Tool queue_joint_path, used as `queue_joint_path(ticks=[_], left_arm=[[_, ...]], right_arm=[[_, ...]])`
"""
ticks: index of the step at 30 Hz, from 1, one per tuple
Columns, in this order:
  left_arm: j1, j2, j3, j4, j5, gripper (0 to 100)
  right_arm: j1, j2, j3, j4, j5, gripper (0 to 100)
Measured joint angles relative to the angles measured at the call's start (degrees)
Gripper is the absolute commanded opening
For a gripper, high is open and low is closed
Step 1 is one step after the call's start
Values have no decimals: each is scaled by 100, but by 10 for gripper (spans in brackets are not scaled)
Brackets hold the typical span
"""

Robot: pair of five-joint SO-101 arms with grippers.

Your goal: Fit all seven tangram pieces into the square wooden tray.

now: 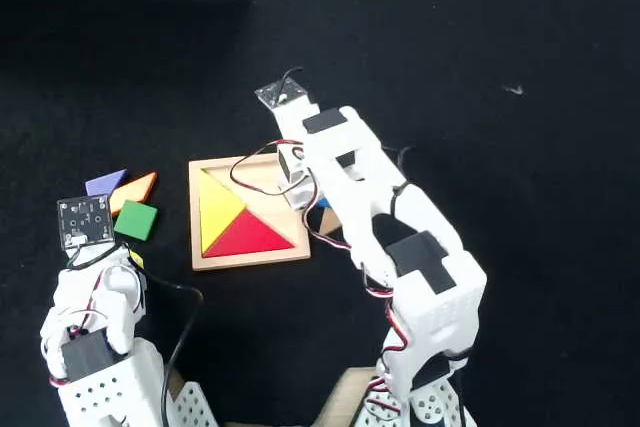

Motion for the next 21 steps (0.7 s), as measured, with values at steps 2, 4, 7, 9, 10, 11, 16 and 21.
queue_joint_path(ticks=[2, 4, 7, 9, 10, 11, 16, 21], left_arm=[[0, 0, 0, 0, 0, 129], [0, 0, 0, 0, 0, 129], [0, 0, 0, 0, 0, 129], [0, 0, 0, 0, 0, 129], [0, 0, 0, 0, 0, 129], [0, 0, 0, 0, 0, 129], [0, 0, 0, 0, 0, 129], [0, 0, 0, 0, 0, 129]], right_arm=[[0, 0, 0, 18, 0, 233], [0, 0, 0, 26, 0, 233], [0, 0, 0, 35, 0, 233], [0, 0, 0, 62, 0, 233], [26, 0, 0, 62, 9, 233], [26, 0, 0, 62, 0, 233], [35, 0, 0, 237, 105, 233], [44, 9, 18, 264, 123, 233]])
